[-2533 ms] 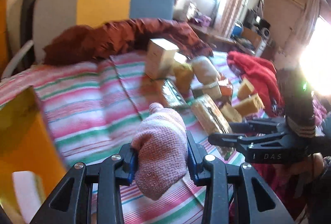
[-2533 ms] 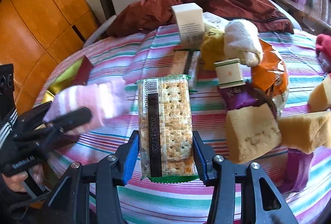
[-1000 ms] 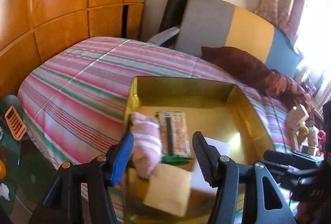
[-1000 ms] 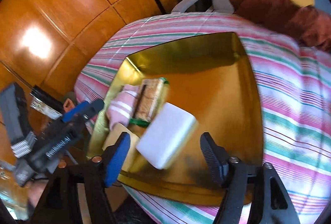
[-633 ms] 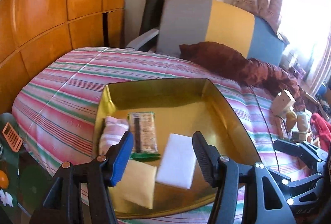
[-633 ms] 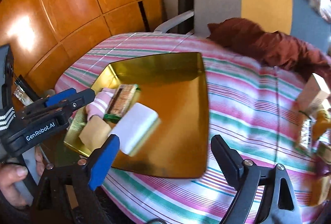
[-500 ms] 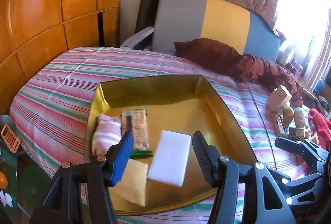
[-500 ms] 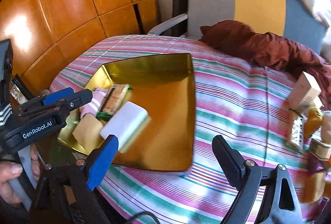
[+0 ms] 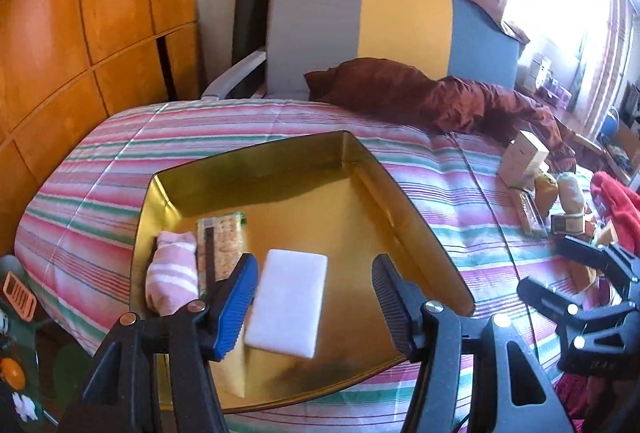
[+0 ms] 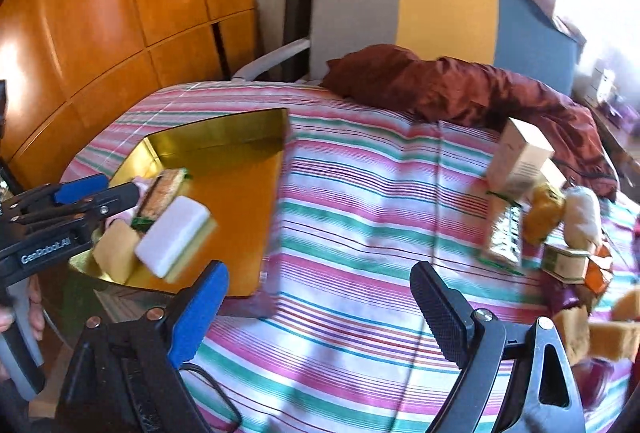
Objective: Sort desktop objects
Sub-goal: 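Move both tools back to the pile of items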
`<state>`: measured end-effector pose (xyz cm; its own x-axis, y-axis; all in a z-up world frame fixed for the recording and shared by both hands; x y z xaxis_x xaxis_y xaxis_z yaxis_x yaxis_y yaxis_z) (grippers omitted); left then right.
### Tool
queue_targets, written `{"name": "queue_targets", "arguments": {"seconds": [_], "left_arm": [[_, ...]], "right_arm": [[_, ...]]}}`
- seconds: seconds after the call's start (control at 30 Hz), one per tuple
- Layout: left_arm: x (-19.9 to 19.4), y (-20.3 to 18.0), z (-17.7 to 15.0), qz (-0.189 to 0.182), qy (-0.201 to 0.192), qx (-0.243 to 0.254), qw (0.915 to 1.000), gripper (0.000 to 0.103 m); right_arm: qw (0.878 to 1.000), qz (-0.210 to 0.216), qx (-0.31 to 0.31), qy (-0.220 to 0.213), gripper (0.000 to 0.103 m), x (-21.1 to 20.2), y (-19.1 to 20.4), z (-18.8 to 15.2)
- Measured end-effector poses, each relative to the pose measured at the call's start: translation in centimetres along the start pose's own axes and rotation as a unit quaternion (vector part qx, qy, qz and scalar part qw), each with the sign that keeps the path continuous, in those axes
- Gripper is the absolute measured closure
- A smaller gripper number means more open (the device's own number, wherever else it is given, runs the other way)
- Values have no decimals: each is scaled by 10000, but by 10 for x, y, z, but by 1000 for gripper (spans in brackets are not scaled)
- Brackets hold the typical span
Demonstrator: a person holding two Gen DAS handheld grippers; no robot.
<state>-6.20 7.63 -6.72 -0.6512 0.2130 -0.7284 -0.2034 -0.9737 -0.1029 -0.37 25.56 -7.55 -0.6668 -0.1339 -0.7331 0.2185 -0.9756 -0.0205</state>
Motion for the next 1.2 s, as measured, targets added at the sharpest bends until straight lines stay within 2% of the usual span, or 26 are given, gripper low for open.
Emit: {"name": "queue_targets", "arguments": {"seconds": [0.3, 0.7, 0.77, 0.9, 1.0, 1.2], "left_arm": [[8, -33, -1, -225, 97, 328, 9992, 43], [11, -99, -12, -1176, 289, 756, 9898, 42], [13, -107, -16, -1240, 350, 803, 9884, 38], [17, -118, -21, -1350, 521, 820, 9861, 38], [23, -121, -25, -1272, 611, 856, 9863, 38], [37, -127, -26, -1443, 962, 583, 9831, 38]], "right_arm": [[9986, -461, 260, 40, 10, -11, -52, -11], [9878, -997, 1186, 164, 10, -39, -149, -42], [9849, -1080, 1344, 143, 10, -46, -165, -46], [9782, -1164, 1715, 94, 10, -57, -197, -52], [9726, -1177, 2005, -9, 10, -63, -223, -53], [9676, -1247, 2188, -155, 10, -64, -254, -41]]}}
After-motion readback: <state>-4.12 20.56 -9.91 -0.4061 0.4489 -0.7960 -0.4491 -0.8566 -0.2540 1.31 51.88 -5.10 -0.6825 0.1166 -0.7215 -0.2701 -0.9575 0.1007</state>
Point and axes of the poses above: each gripper's, at about its wrist camera, not at the fingertips, and x roughly the way its jaws point, y to its left, z to its top, the point moved 8 cm from there along x, roughly the way its jaws point, and after that the axes turned 7 degrees about -x, right-handed, at the moved point
